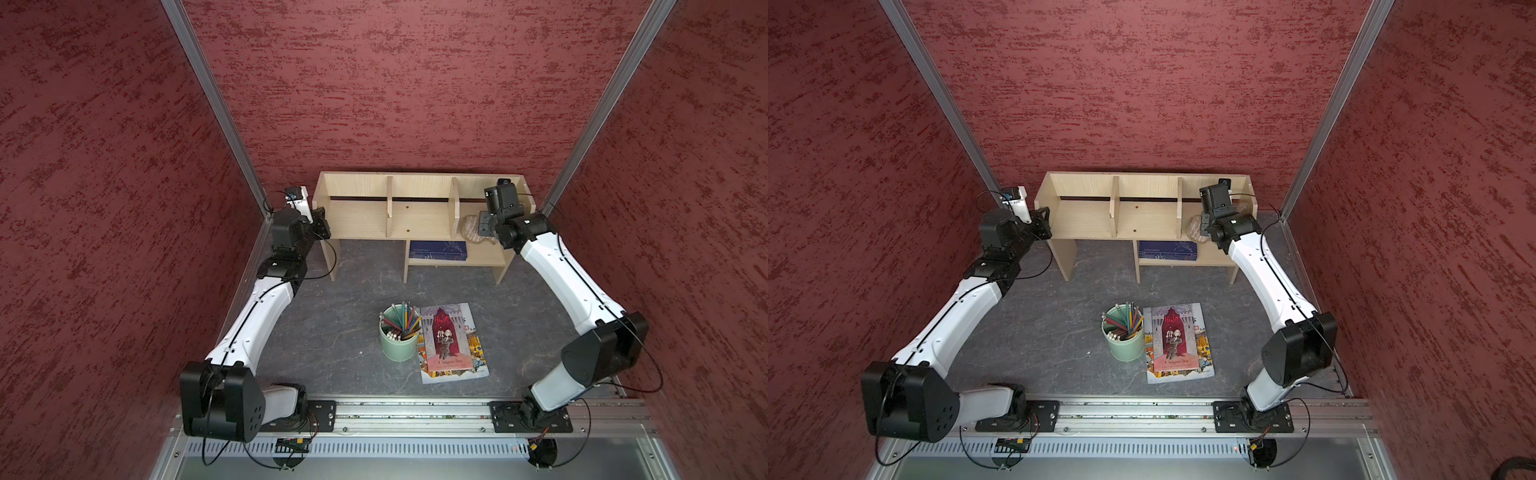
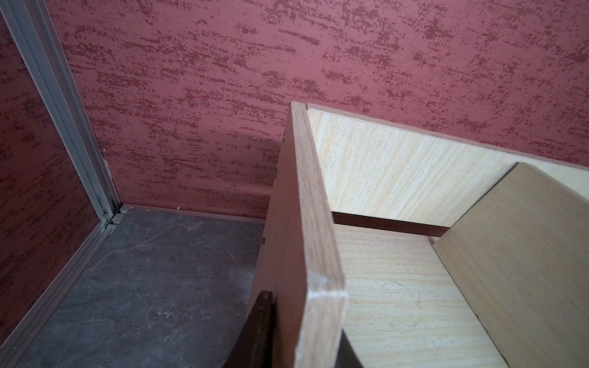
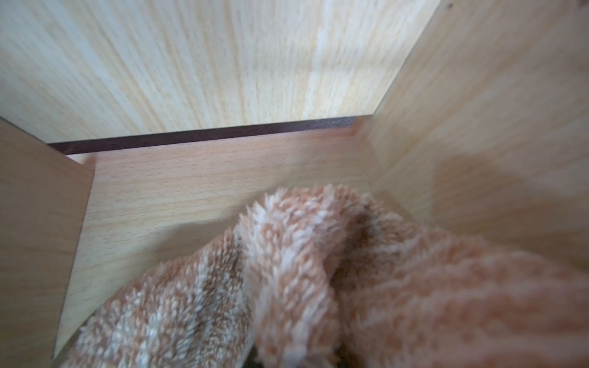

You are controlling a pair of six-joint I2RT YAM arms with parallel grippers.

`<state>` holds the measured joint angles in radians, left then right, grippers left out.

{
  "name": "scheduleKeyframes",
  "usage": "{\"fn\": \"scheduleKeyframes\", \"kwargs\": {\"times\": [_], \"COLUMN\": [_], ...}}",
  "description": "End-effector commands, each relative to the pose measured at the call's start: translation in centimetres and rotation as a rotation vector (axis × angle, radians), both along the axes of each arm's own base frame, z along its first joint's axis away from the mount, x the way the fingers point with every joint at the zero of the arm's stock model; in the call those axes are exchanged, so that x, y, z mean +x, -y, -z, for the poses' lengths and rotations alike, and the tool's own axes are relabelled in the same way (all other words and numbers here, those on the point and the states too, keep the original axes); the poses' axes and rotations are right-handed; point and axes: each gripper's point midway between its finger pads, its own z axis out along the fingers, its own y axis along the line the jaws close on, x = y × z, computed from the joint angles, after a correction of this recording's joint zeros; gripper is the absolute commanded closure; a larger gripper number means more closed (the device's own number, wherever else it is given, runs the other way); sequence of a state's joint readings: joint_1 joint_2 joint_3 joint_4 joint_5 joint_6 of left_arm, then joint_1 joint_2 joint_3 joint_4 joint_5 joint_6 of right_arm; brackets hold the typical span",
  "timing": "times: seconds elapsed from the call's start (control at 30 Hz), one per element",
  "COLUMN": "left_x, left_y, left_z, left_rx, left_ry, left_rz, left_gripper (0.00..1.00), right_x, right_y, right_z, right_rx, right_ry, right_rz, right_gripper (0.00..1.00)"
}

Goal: Wipe the bookshelf clean with a cloth
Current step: Wipe the dust from the shelf.

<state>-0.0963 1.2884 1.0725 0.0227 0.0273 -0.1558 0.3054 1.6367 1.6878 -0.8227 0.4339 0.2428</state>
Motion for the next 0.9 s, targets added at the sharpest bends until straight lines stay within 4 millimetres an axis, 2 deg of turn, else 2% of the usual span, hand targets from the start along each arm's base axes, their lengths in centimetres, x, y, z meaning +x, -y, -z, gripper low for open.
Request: {"fn": "scheduleKeyframes", "kwargs": {"times": [0.0,0.1,0.2,0.27,0.37,0.43,0.57,0.67,0.87], "left_x": [-1.3,-1.3,-1.3,-1.3,-1.3,-1.3,-1.3,-1.3,-1.5], "left_y": [3.9,4.2,4.5,4.5,4.4,4.4,4.2,4.1,4.0], "left_z": [-0.1,0.0,0.0,0.0,0.0,0.0,0.0,-0.1,-0.4], "left_rx": [-0.11,-0.111,-0.116,-0.114,-0.11,-0.107,-0.102,-0.1,-0.089], "left_ry": [-0.025,-0.031,-0.034,-0.034,-0.033,-0.032,-0.031,-0.029,-0.021], "left_rz": [0.159,0.166,0.177,0.176,0.173,0.17,0.165,0.163,0.157], "left_gripper": [1.0,1.0,1.0,1.0,1.0,1.0,1.0,1.0,1.0], "right_x": [1.0,2.8,4.3,4.5,4.4,4.3,3.8,3.1,0.1], "right_y": [0.2,-0.9,-3.5,-4.9,-5.4,-4.8,-0.7,1.2,1.6], "right_z": [0.5,0.4,-0.4,-1.2,-1.7,-1.4,-1.1,-1.1,0.4], "right_rx": [-0.004,0.037,0.14,0.188,0.206,0.175,-0.019,-0.066,-0.02], "right_ry": [-0.024,-0.012,0.021,0.052,0.072,0.075,0.058,0.046,0.008], "right_rz": [0.028,0.022,-0.063,-0.105,-0.119,-0.104,0.035,0.086,0.092], "right_gripper": [1.0,1.0,1.0,1.0,0.99,0.98,0.98,0.98,0.98]}}
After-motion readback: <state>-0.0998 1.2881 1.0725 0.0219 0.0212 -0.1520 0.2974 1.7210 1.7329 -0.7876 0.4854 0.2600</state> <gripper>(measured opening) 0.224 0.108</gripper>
